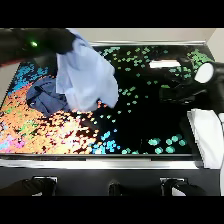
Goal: Fold the shirts.
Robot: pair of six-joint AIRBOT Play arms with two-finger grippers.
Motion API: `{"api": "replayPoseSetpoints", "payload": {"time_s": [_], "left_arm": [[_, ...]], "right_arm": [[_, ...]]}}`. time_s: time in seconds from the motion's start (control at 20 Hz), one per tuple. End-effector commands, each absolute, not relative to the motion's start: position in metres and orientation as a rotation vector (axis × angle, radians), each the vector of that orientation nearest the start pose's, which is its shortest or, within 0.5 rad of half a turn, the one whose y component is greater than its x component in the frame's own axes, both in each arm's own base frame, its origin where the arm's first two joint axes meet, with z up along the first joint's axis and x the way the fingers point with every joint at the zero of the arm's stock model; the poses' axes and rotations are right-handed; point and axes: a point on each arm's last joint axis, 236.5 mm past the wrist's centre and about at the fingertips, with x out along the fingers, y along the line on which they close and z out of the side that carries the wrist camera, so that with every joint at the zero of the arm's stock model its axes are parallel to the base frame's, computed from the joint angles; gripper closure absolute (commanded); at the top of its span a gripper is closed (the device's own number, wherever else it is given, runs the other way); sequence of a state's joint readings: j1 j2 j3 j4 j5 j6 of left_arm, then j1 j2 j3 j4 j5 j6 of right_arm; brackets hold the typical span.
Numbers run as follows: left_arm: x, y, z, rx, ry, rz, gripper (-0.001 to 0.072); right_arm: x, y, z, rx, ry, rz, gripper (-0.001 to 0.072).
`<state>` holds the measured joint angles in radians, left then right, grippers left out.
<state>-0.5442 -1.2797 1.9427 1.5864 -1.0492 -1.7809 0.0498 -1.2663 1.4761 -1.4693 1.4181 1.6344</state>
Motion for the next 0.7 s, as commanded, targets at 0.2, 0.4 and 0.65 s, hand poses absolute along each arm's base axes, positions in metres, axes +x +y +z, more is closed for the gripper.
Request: {"api": "replayPoseSetpoints", "payload": {"time_s": [0.2, 0.4, 0.65], "left_arm": [[0.375, -0.324, 0.198, 0.026, 0.804, -0.610, 0.0678], [0.341, -0.384, 0.074, 0.015, 1.083, -0.696, 0.0678], [0.333, -0.394, 0.037, 0.088, 1.164, -0.723, -0.0001]], "right_arm": [[0.344, 0.026, 0.152, 0.049, 1.184, 0.038, 0.0106], [0.340, 0.026, 0.148, 0.047, 1.210, 0.037, 0.0106], [0.345, 0.026, 0.149, 0.049, 1.191, 0.037, 0.0106]]}}
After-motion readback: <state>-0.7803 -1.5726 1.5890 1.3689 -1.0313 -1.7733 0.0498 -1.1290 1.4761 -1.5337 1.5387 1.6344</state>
